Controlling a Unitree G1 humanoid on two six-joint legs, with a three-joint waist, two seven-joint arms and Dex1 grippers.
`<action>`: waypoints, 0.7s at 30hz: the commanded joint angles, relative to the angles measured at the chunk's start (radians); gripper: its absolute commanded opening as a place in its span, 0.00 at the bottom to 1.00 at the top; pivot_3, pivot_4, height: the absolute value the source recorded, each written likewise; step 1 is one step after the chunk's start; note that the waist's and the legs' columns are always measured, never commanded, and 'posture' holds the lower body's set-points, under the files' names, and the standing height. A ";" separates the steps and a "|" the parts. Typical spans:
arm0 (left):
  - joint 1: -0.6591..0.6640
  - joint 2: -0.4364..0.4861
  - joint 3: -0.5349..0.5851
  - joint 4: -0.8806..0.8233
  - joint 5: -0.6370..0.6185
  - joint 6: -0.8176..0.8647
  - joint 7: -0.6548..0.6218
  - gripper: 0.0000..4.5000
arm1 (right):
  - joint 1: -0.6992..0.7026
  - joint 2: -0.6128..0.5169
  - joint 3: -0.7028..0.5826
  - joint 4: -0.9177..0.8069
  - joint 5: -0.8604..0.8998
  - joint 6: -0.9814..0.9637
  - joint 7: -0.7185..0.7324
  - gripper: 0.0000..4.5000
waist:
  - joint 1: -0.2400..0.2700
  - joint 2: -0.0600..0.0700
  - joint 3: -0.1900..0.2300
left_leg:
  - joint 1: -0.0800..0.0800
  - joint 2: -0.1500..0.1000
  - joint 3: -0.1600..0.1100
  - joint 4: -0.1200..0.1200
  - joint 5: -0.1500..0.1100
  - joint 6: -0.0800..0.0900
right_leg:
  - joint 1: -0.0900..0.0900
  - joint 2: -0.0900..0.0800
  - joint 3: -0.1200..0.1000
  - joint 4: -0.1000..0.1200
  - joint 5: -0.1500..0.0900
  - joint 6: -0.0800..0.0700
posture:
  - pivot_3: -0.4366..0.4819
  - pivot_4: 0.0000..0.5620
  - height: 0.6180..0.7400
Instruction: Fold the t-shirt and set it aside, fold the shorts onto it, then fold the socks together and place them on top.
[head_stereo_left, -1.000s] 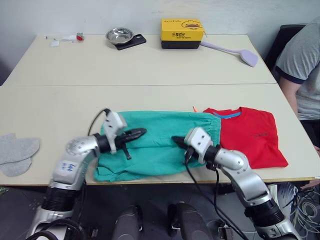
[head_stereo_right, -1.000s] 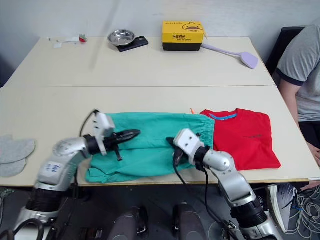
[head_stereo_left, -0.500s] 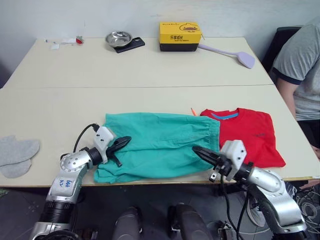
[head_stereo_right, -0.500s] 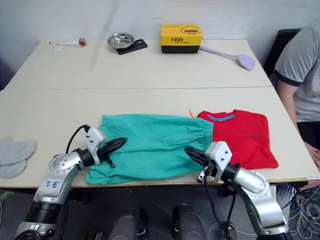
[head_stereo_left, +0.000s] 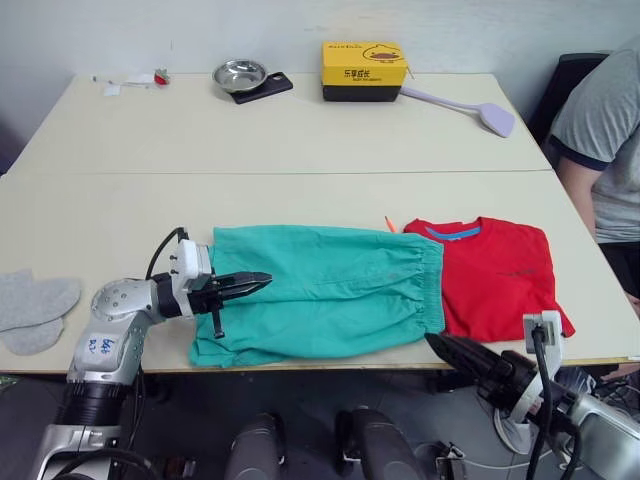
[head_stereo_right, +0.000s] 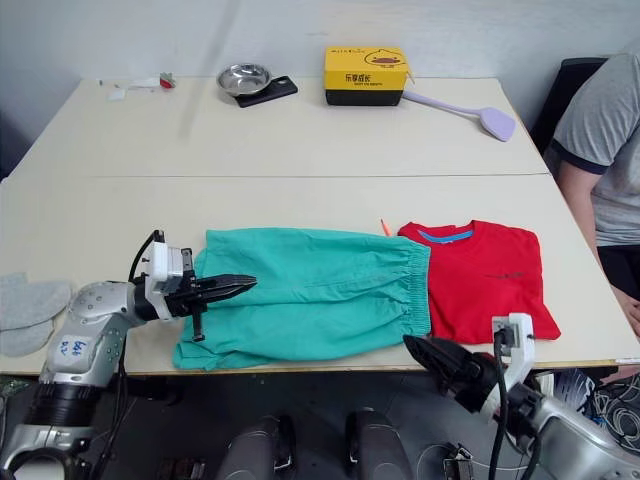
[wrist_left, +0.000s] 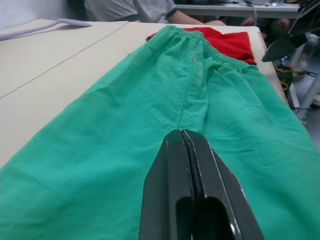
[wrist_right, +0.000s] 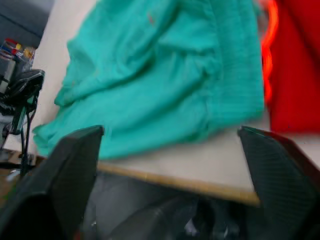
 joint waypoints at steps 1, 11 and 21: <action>-0.029 -0.011 -0.024 0.034 0.027 -0.041 -0.029 0.00 | -0.048 0.011 0.054 -0.017 0.075 -0.036 -0.120 0.99 | 0.000 0.000 0.000 | 0.000 0.000 0.000 0.000 0.000 0.000 | 0.000 0.000 0.001 -0.001 0.000 0.000 | 0.48 0.27 1.00; -0.072 -0.055 -0.057 0.064 0.058 -0.062 -0.022 0.00 | -0.122 0.040 0.167 -0.004 0.113 -0.064 -0.333 0.99 | 0.002 -0.001 0.000 | -0.005 -0.001 0.000 0.000 -0.001 0.000 | -0.002 0.000 0.001 -0.003 0.001 0.005 | 0.48 0.27 1.00; -0.091 -0.067 -0.052 0.091 0.072 -0.080 -0.014 0.00 | -0.068 -0.027 0.144 -0.044 0.217 -0.085 -0.360 0.99 | 0.003 -0.001 -0.001 | -0.004 -0.001 0.000 0.000 -0.001 0.001 | -0.002 0.000 0.001 -0.003 0.001 0.005 | 0.48 0.27 1.00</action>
